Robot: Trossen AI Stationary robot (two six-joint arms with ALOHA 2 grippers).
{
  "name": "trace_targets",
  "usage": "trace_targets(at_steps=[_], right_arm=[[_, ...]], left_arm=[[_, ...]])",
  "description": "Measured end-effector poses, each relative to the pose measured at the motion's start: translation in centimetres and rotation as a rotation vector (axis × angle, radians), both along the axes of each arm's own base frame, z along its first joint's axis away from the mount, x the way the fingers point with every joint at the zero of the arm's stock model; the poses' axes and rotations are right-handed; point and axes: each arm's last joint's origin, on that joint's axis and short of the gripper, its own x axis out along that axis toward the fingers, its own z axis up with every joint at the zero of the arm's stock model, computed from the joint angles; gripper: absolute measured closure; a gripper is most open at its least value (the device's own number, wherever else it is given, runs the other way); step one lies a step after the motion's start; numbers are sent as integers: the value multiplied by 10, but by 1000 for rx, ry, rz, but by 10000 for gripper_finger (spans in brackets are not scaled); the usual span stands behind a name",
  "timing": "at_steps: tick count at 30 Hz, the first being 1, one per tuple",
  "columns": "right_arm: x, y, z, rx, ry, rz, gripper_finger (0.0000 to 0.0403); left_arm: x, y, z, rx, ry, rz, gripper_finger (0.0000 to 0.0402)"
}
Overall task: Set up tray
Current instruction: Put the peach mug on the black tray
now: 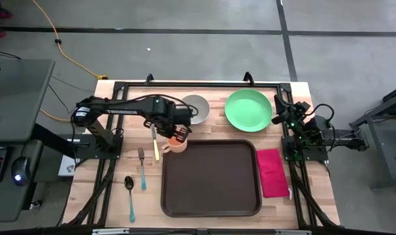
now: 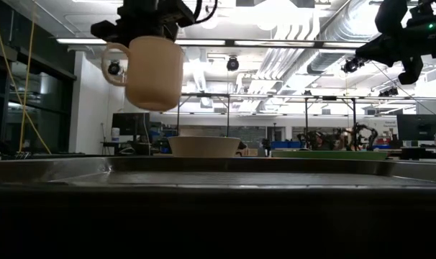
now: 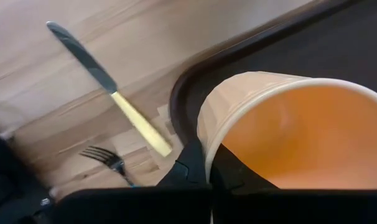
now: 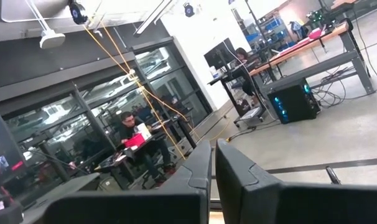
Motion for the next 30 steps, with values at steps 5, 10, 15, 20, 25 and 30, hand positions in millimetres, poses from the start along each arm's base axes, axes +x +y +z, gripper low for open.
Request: trace_targets(at_steps=[5, 10, 15, 20, 25, 30], right_arm=[[0, 0, 0, -11, 16, -17, 402], [-1, 0, 1, -10, 13, -21, 402], [-1, 0, 1, -10, 7, -20, 402], [-1, 0, 1, -9, 5, -20, 402], [-1, 0, 1, -8, 4, -20, 402], [-1, 0, 1, -9, 3, -20, 402]], left_arm=[[6, 0, -6, 0, -19, -13, 385], [6, 0, -24, -25, -13, -14, 385], [4, -1, -37, -61, 7, -11, 385], [6, -2, -41, -73, -13, -3, 385], [7, -4, -41, -55, -17, -28, 385], [6, -8, -42, -27, -10, -47, 385]])
